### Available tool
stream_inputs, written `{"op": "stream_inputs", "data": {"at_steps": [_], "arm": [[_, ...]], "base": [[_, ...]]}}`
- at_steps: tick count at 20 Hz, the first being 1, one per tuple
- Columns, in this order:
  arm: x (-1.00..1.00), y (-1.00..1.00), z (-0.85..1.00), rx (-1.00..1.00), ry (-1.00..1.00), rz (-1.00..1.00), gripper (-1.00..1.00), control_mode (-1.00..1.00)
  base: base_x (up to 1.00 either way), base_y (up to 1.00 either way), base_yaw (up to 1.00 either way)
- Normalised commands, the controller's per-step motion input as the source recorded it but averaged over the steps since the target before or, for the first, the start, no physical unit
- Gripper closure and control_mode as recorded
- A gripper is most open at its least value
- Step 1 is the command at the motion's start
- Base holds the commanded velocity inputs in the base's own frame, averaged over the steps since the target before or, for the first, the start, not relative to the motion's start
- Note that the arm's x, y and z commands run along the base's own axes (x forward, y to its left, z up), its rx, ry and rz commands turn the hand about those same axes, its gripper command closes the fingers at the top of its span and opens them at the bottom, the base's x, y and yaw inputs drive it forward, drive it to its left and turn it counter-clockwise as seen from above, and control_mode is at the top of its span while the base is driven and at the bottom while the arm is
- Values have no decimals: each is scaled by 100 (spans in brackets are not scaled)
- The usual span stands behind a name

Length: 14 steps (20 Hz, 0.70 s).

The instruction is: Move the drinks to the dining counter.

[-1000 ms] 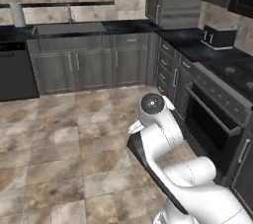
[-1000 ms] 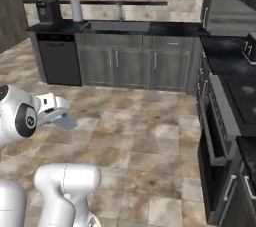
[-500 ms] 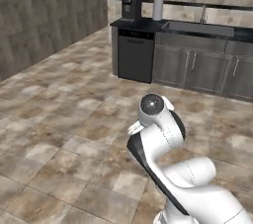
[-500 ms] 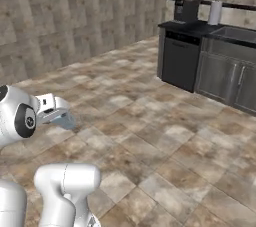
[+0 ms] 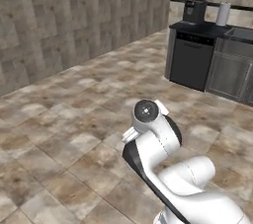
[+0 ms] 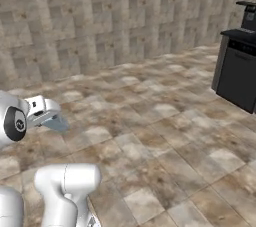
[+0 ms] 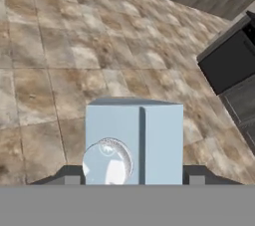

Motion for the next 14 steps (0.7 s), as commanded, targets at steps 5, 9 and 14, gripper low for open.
{"op": "stream_inputs", "data": {"at_steps": [5, 9, 14], "arm": [[0, 0, 0, 0, 0, 0, 100, 100], [0, 0, 0, 0, 0, 0, 100, 100], [0, 0, 0, 0, 0, 0, 100, 100]], "base": [[100, 0, -25], [100, 0, -28], [100, 3, -28]]}}
